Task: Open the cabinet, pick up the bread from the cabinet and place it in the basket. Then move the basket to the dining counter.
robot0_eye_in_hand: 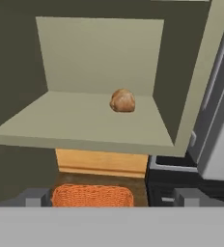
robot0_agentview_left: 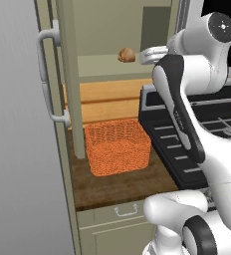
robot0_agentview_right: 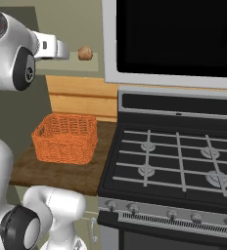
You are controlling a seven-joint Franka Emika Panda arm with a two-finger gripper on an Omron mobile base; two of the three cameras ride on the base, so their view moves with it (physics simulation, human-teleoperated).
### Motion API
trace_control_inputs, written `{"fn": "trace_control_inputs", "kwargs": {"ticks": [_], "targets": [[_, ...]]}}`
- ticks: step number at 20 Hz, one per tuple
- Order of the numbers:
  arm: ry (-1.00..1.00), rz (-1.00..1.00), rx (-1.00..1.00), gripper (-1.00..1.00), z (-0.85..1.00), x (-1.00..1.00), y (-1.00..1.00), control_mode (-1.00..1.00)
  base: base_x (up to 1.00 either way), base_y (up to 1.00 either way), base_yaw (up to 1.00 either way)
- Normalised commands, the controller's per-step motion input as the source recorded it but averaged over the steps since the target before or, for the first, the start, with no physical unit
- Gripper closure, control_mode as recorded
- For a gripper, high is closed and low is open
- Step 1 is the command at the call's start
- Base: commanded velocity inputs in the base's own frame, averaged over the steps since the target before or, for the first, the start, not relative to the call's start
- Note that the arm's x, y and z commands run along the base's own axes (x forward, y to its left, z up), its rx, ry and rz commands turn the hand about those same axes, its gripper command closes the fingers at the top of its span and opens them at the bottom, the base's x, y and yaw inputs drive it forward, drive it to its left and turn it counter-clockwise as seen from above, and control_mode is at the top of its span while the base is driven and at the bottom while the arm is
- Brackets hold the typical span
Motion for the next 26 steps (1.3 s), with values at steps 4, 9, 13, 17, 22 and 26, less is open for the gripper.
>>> {"fn": "trace_control_inputs", "kwargs": {"ticks": [4,9,13,17,22,26], "targets": [[0.00,-0.04,-0.01,-1.00,-0.04,0.50,0.00,-1.00,0.00,0.00,0.00],[0.00,-0.01,0.00,-1.00,-0.13,0.61,0.00,-1.00,0.00,0.00,0.00],[0.00,0.00,0.00,-1.00,-0.18,0.66,0.00,-1.00,0.00,0.00,0.00],[0.00,0.00,0.00,-1.00,-0.17,0.69,0.00,-1.00,0.00,0.00,0.00],[0.00,0.00,0.00,-1.00,-0.14,0.63,0.00,-1.00,0.00,0.00,0.00],[0.02,0.00,0.00,-1.00,-0.01,0.60,0.00,-1.00,0.00,0.00,0.00]]}}
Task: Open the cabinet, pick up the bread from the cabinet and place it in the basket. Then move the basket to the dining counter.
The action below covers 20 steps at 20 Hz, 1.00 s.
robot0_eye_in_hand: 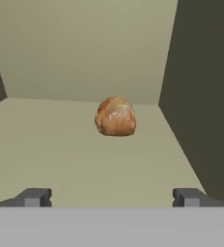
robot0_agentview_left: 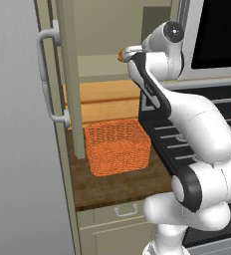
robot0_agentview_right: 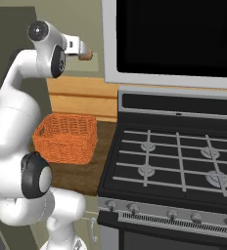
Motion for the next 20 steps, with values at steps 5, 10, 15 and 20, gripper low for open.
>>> {"fn": "trace_control_inputs", "kwargs": {"ticks": [5,10,15,20], "targets": [[0.05,0.00,0.00,-1.00,0.00,0.53,0.00,-1.00,0.00,0.00,0.00],[0.08,0.00,0.00,-1.00,0.00,0.51,0.01,-1.00,0.00,0.00,0.00],[0.02,0.00,0.00,-1.00,-0.04,0.47,0.07,-1.00,0.00,0.00,0.00],[0.00,0.00,0.00,-1.00,-0.14,0.40,0.02,-1.00,0.00,0.00,0.00]]}}
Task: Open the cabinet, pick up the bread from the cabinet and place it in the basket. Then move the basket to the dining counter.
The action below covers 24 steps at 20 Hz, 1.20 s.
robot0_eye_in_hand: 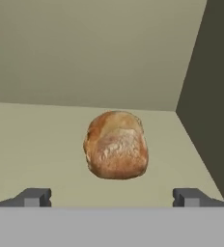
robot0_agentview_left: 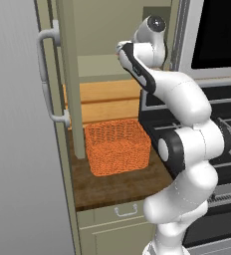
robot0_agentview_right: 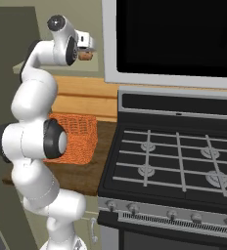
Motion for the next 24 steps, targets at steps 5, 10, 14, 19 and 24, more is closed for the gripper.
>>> {"fn": "trace_control_inputs", "kwargs": {"ticks": [5,10,14,19,24], "targets": [[0.00,0.00,0.00,-1.00,-0.18,0.42,0.00,-1.00,0.00,0.00,0.00],[0.01,0.00,0.00,-1.00,-0.13,0.46,0.05,-1.00,0.00,0.00,0.00],[0.03,0.00,0.00,-1.00,-0.04,0.48,0.03,-1.00,0.00,0.00,0.00],[0.04,0.00,0.00,-1.00,-0.08,0.43,0.00,-1.00,0.00,0.00,0.00],[0.04,0.00,0.00,1.00,-0.30,0.24,0.20,-1.00,0.00,0.00,0.00]]}}
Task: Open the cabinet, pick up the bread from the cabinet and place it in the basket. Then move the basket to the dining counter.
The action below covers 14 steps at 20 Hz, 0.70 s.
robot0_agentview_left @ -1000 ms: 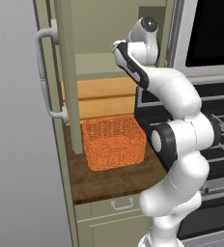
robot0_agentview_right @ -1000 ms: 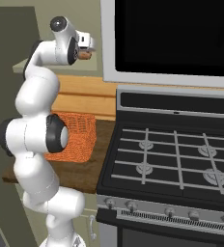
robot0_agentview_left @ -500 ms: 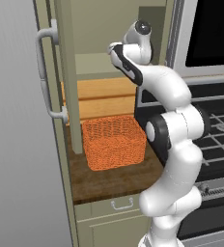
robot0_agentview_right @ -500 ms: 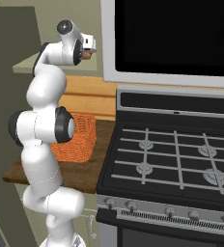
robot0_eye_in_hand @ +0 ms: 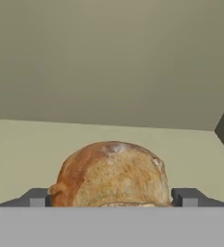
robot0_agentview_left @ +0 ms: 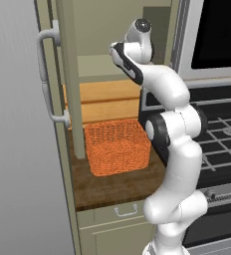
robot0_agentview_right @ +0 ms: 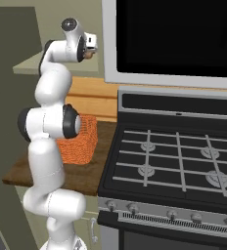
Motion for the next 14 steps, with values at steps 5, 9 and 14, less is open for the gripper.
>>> {"fn": "trace_control_inputs", "kwargs": {"ticks": [5,9,14], "targets": [[-0.06,0.00,0.03,1.00,-0.34,-0.28,0.41,-1.00,0.00,0.00,0.00],[-0.25,0.00,0.04,1.00,-0.18,-0.61,0.53,-1.00,0.00,0.00,0.00],[-0.28,0.00,0.00,1.00,0.07,-0.86,0.25,-1.00,0.00,0.00,0.00]]}}
